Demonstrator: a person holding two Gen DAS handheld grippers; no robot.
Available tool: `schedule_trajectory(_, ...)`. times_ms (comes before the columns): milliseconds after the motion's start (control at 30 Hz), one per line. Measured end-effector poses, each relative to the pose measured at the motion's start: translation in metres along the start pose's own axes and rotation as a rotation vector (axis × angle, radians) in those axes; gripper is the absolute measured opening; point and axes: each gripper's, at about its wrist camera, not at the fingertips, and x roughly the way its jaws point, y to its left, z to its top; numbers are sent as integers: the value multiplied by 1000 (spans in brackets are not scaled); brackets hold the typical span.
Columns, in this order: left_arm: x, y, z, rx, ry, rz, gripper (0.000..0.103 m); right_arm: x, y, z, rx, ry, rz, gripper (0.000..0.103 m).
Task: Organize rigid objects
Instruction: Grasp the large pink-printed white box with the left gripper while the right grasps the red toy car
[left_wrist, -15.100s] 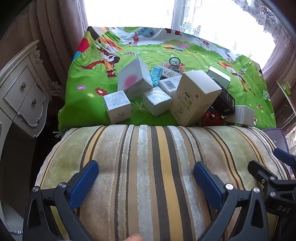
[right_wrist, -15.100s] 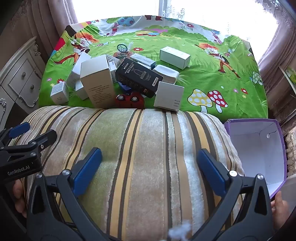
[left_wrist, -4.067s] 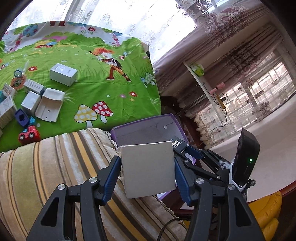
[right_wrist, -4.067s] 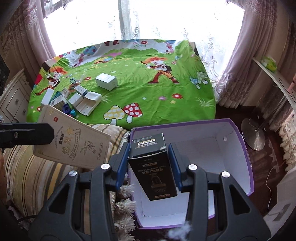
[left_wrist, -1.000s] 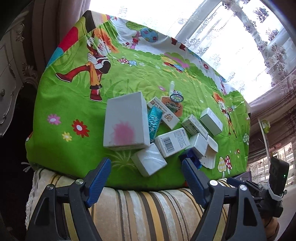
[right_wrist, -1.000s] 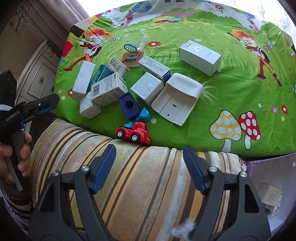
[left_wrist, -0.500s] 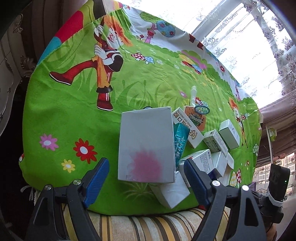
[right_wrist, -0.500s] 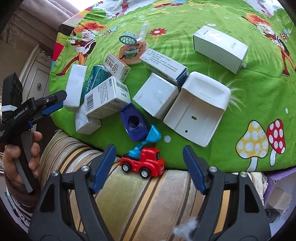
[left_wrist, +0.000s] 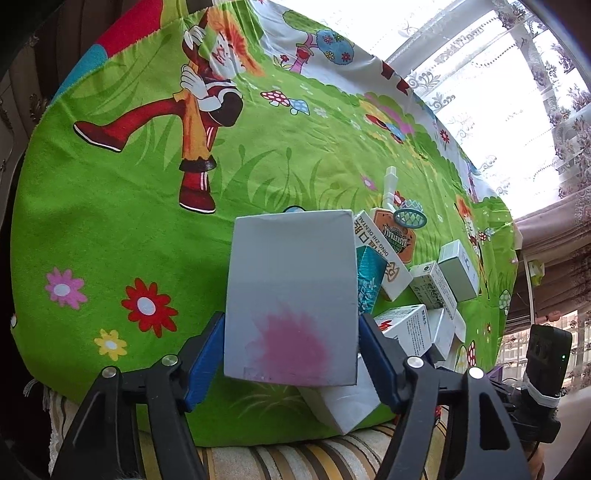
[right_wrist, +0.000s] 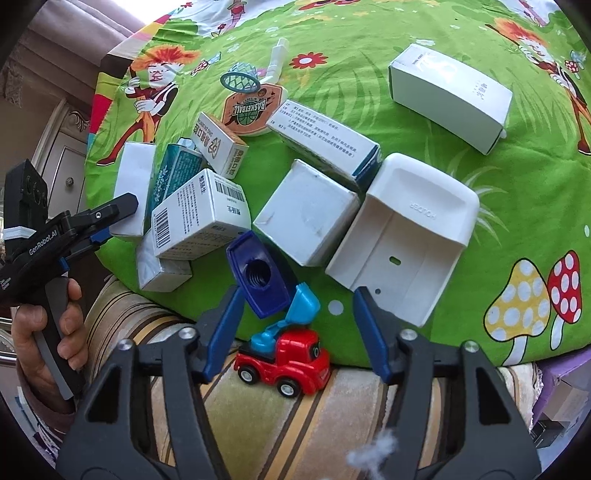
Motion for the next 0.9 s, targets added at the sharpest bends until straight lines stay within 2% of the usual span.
schedule_trajectory(167, 0, 0, -1, 4, -5, -1, 70, 1, 1, 2, -8, -2, 47, 43)
schedule_trajectory(200, 0, 0, -1, 2, -6, -1, 70, 1, 2, 2, -10, -6, 53, 39)
schedule_trajectory(233, 0, 0, -1, 0, -6, -2, 70, 0, 2, 2, -12, -10, 56, 29)
schedule_trajectory(267, 0, 0, -1, -1, -6, -2, 70, 0, 3, 2, -16, -13, 51, 24)
schedule_trajectory(500, -7, -3, -5, 15, -21, -1, 70, -9, 6, -4, -38, -47, 49, 23)
schedule_trajectory(900, -37, -14, -17, 39, -89, -3, 70, -52, 8, -27, -63, -162, 21, 17)
